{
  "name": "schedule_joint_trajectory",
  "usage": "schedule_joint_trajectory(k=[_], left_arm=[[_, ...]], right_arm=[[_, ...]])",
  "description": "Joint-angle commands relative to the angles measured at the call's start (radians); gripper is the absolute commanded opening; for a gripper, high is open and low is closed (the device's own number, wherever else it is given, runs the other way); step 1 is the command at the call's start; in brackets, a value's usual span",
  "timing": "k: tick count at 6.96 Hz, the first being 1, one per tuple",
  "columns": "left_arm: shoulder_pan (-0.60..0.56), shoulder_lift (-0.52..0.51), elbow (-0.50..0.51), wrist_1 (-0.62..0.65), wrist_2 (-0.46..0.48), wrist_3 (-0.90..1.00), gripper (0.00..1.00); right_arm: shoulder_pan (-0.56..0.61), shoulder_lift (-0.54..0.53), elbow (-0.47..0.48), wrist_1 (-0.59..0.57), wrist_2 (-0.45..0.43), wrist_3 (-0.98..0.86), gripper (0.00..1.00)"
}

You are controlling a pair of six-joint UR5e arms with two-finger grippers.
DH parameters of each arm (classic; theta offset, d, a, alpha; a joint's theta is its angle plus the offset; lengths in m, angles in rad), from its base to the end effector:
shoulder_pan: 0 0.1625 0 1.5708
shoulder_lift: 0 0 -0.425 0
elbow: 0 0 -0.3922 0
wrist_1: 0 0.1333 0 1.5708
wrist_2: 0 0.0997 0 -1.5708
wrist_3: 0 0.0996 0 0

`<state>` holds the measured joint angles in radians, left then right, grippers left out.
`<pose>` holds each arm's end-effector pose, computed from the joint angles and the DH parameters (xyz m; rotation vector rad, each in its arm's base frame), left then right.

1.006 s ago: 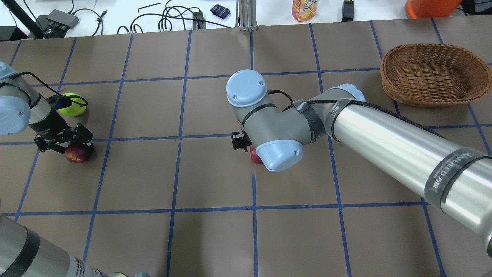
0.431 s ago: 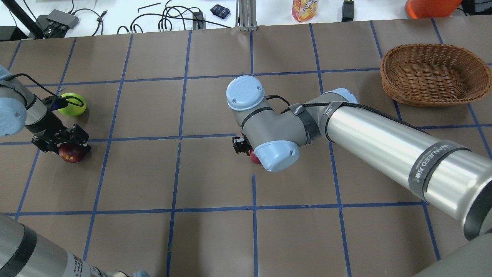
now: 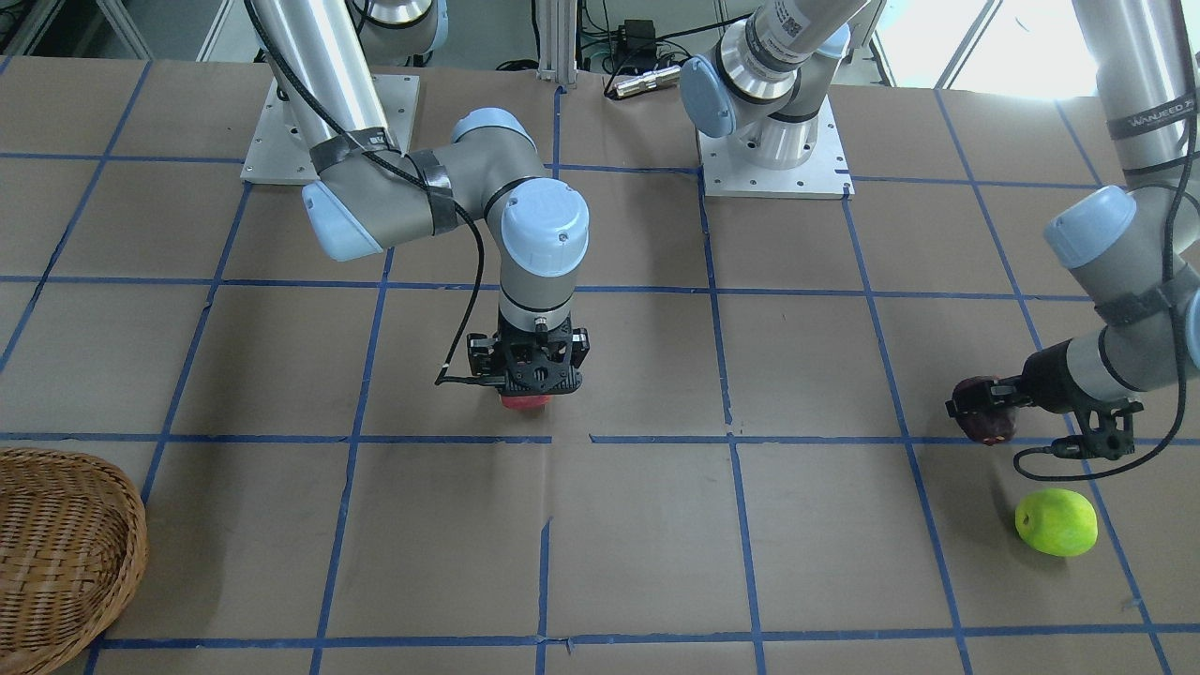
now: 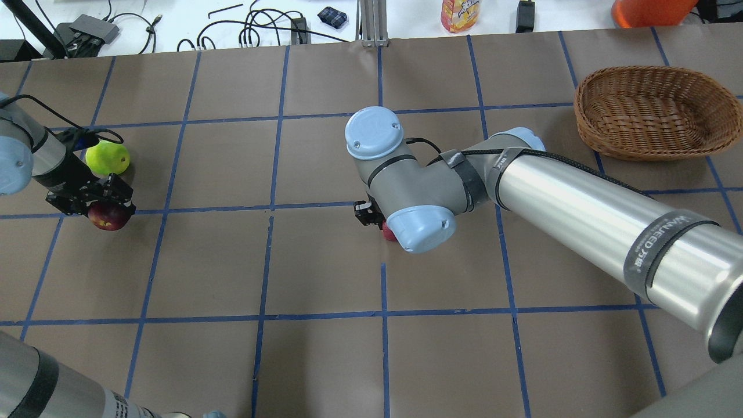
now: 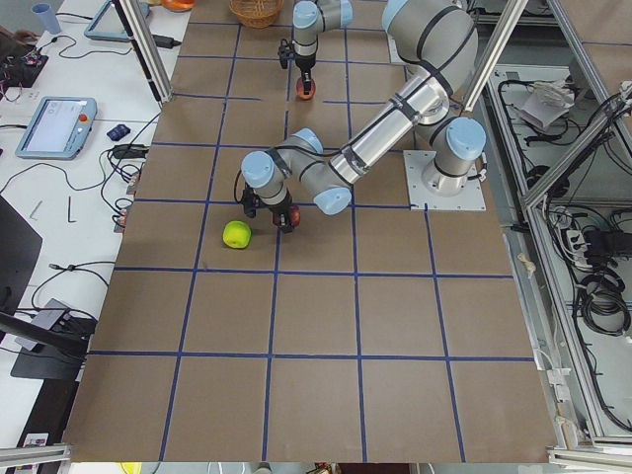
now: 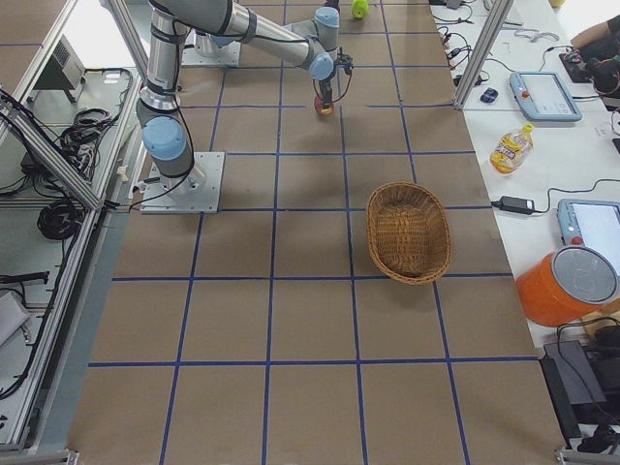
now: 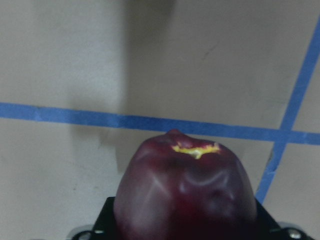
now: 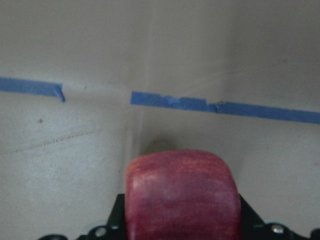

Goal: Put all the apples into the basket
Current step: 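Carry the red apple into the basket with right gripper while left lifts dark apple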

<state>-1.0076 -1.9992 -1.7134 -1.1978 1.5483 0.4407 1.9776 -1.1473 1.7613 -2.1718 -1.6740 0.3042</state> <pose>0.1976 -0.5668 0.2199 0.1880 -3.0109 -0.2464 0.3479 -0.4965 0.2236 0.1569 -3.0361 0.0361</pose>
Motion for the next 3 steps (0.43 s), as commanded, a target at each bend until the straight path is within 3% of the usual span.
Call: schedule_joint_trajectory(k=[1,3], left_arm=[[-0.131,0.049,0.087,-0.096,-0.013,-0.092,0.00],[-0.263,0.091,0.081,-0.115,-0.067,-0.225,0.00]], right_arm=[[-0.175,-0.066,-0.118,0.138,-0.001,-0.052,0.27],[-0.403,-0.080,-0.189,0.173,-0.001,-0.378,0.27]])
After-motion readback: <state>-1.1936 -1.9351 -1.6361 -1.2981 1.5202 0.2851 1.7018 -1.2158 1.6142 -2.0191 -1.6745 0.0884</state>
